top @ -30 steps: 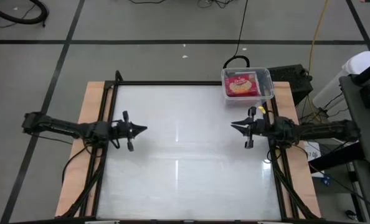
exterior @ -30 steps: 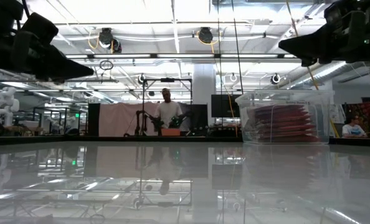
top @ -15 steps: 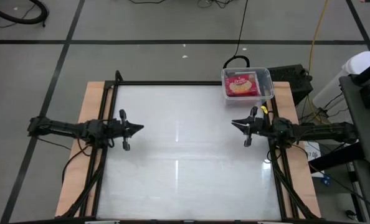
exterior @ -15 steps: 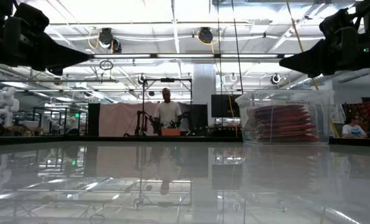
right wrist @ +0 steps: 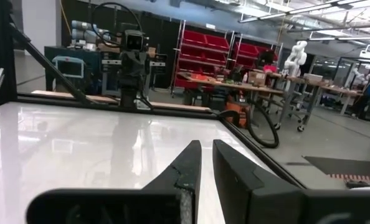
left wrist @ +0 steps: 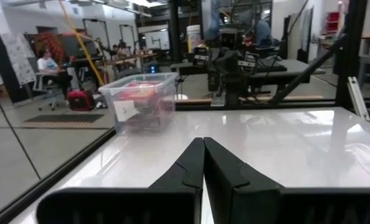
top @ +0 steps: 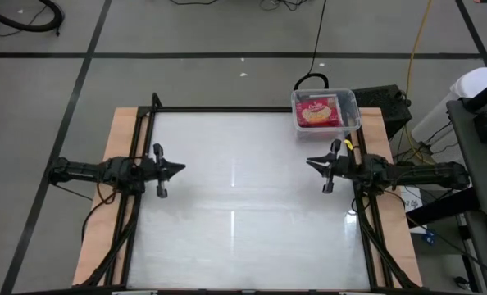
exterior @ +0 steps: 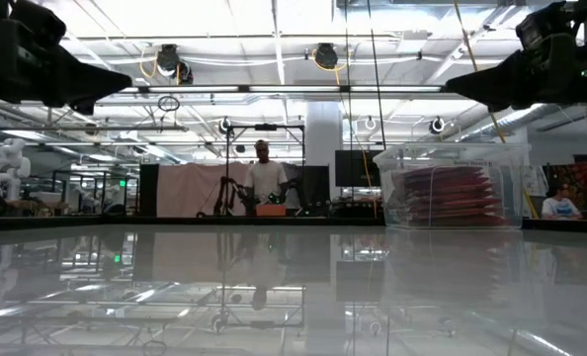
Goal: Sort popcorn bags into baskets
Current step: Return to Home Position
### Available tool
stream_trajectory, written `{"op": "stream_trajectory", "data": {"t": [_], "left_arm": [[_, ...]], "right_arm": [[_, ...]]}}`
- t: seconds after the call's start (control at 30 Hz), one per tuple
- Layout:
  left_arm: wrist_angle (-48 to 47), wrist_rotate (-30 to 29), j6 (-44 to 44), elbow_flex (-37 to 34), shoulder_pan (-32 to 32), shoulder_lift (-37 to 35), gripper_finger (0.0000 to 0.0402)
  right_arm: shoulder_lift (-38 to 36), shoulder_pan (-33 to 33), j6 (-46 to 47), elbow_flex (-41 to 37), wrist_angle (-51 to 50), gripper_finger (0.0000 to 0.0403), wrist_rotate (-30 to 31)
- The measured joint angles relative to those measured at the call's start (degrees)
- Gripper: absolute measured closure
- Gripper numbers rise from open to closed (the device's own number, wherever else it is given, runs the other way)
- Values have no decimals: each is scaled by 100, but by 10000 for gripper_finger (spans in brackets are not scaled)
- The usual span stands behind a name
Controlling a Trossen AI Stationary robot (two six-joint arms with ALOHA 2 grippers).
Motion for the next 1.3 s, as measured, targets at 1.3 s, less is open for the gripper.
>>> {"op": "stream_trajectory", "data": {"t": [1.3], "left_arm": [[-82, 452, 144, 0, 424, 1, 392]], "right_arm": [[-681, 120, 214, 2, -666, 369, -452]]}}
